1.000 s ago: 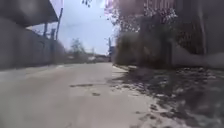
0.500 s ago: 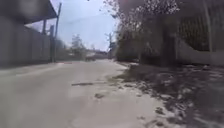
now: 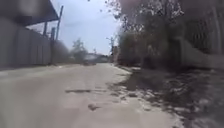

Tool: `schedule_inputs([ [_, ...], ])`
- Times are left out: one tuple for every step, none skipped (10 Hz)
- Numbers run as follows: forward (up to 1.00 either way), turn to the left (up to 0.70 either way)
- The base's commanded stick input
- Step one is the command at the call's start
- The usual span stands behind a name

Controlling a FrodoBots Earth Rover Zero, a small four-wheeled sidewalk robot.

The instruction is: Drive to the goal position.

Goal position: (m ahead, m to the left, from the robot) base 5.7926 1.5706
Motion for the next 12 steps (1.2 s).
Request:
schedule_inputs([
  [0.7, 0.0],
  [0.7, 0.0],
  [0.7, 0.0],
  [0.7, 0.0],
  [0.7, 0.06],
  [0.7, 0.0],
  [0.7, 0.0],
  [0.7, 0.0],
  [0.7, 0.0],
  [0.7, 0.0],
  [0.7, 0.0],
  [0.7, 0.0],
])
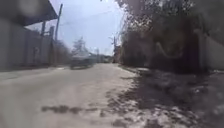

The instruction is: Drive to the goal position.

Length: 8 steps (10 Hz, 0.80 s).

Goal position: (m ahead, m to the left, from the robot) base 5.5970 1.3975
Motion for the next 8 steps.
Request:
schedule_inputs([
  [0.7, 0.0],
  [0.7, 0.0],
  [0.7, 0.0],
  [0.7, 0.0],
  [0.7, 0.0],
  [0.7, 0.0],
  [0.7, 0.0],
  [0.7, 0.0],
])
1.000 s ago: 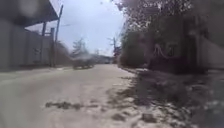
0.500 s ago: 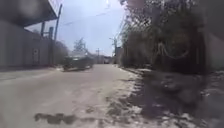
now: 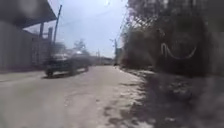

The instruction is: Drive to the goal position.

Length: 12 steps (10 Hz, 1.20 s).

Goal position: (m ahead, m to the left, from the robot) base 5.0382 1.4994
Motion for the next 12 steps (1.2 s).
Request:
schedule_inputs([
  [0.7, 0.0],
  [0.7, 0.0],
  [0.7, 0.0],
  [0.7, 0.0],
  [0.7, 0.0],
  [0.7, 0.0],
  [0.7, -0.15],
  [0.7, -0.28],
  [0.7, -0.34],
  [0.7, 0.0],
  [0.7, 0.0],
  [0.7, 0.0],
])
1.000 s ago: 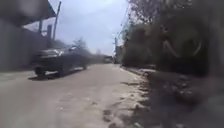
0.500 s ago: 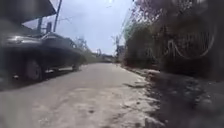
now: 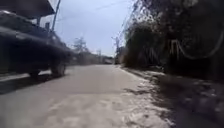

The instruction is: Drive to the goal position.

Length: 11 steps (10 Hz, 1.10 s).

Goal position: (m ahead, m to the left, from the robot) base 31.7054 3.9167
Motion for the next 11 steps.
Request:
schedule_inputs([
  [0.7, 0.0],
  [0.7, 0.0],
  [0.7, 0.0],
  [0.7, 0.0],
  [0.7, 0.0],
  [0.7, 0.0],
  [0.7, 0.0],
  [0.7, 0.0],
  [0.7, 0.0],
  [0.7, 0.0],
  [0.7, 0.0],
])
